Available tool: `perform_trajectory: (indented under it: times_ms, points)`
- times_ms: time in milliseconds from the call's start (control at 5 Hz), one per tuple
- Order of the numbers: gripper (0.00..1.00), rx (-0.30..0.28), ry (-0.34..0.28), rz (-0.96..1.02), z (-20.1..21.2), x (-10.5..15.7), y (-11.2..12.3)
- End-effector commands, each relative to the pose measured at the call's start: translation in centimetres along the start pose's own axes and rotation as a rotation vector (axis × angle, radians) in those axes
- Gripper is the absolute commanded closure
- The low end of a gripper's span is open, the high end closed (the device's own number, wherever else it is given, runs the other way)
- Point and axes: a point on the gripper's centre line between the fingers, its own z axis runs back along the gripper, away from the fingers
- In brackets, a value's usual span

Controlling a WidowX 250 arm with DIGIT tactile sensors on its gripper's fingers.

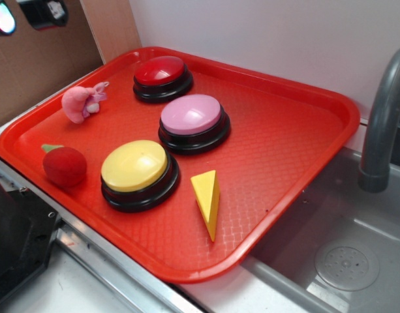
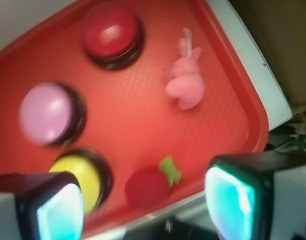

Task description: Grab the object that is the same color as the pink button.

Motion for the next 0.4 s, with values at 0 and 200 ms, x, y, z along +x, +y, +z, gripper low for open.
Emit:
perform_trajectory:
  times_ms: [0, 200]
  points:
    - [0.00, 0.116, -0.166, 0.247, -4.8, 3.6, 3.7]
    - [0.00, 0.104, -0.178, 0.323, -8.9, 4.6, 3.9]
